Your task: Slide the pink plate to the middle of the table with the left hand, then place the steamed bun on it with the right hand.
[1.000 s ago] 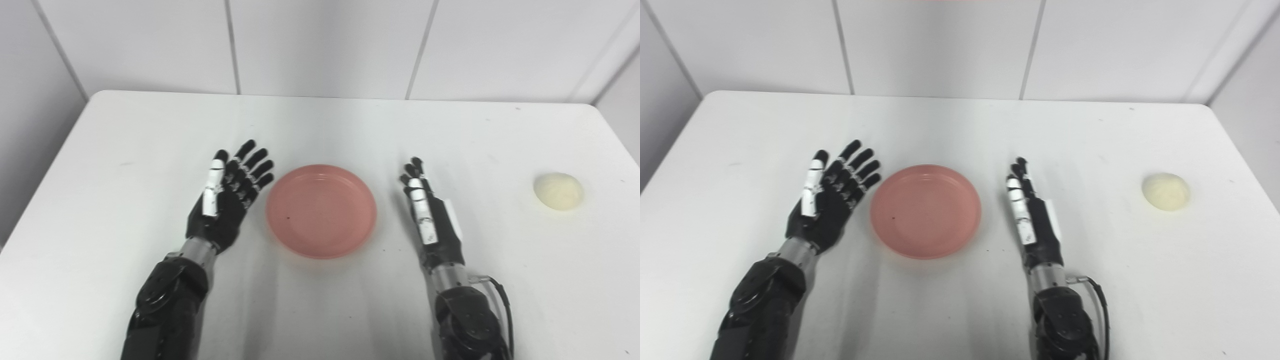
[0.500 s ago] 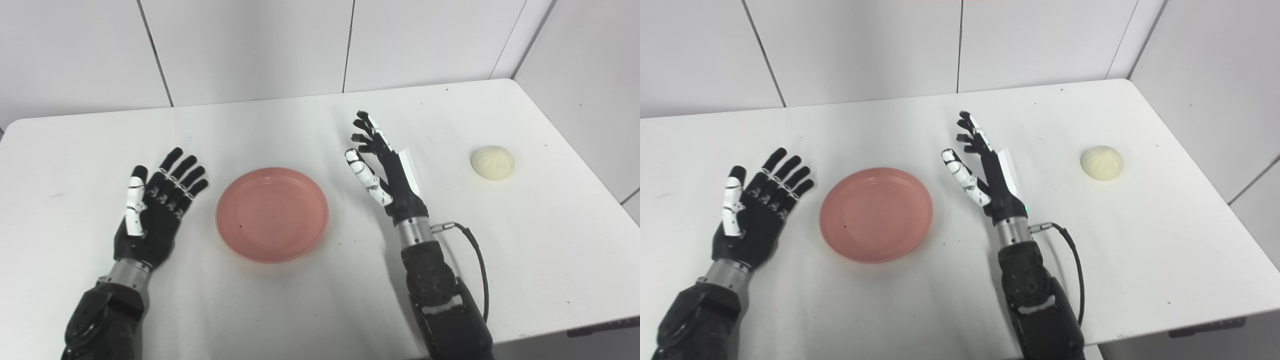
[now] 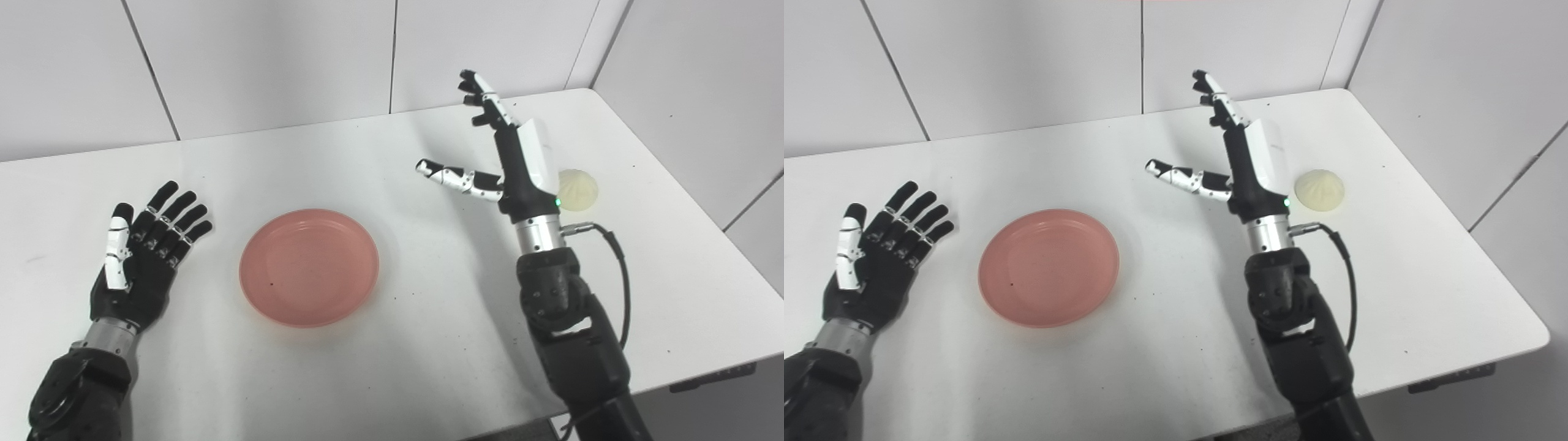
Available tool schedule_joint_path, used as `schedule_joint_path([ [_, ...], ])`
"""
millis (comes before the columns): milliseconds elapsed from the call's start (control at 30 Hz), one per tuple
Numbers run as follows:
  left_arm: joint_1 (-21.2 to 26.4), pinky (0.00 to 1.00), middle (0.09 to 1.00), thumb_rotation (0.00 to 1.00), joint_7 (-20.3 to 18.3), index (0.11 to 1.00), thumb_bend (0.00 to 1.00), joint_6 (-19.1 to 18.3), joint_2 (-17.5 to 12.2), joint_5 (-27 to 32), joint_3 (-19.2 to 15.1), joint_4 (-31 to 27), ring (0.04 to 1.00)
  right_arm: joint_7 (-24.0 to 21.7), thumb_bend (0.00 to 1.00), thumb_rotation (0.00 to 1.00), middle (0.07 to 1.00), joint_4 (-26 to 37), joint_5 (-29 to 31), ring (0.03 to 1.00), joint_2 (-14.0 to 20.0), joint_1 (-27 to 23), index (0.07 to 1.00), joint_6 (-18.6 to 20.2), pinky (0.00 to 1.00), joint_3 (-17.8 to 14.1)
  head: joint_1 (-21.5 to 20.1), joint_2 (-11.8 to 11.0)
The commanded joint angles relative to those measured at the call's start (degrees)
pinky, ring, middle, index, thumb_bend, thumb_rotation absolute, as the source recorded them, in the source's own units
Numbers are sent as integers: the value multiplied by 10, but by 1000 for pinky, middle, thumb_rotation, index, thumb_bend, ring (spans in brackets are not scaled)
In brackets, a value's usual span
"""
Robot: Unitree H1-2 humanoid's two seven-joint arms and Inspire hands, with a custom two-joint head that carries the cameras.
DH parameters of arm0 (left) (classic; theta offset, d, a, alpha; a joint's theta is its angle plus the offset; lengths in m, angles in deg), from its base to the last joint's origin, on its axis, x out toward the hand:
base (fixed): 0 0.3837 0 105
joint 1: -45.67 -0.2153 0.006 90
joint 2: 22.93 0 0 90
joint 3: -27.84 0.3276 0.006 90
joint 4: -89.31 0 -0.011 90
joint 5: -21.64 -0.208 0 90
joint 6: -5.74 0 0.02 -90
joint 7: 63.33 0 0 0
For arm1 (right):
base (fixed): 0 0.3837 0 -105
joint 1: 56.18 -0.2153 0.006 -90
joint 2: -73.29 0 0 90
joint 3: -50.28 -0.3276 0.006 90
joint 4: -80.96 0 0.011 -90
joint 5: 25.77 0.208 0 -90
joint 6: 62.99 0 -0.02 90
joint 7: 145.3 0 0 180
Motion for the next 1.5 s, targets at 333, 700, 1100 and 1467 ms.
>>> schedule_joint_path([
  [333, -53, 786, 831, 956, -23, 830, 528, 11, -10, -3, -11, 126, 811, 44, 950, 694, 932, -142, -9, 851, 111, -22, 926, -23, 722, -61, -22, -8],
  [700, -38, 769, 819, 955, -39, 818, 526, 22, -18, 0, -22, 171, 797, 25, 964, 699, 917, -207, -7, 844, 180, -29, 921, 8, 718, -61, -40, -15],
  [1100, -32, 761, 812, 951, -42, 813, 526, 18, -25, 0, -29, 186, 788, -52, 1000, 697, 921, -217, -14, 858, 218, -34, 916, 82, 712, -32, -55, -13],
  [1467, -28, 742, 795, 929, -45, 806, 535, 19, -30, -2, -33, 196, 768, -103, 994, 664, 904, -203, -15, 874, 240, -29, 903, 121, 732, -15, -65, -8],
])
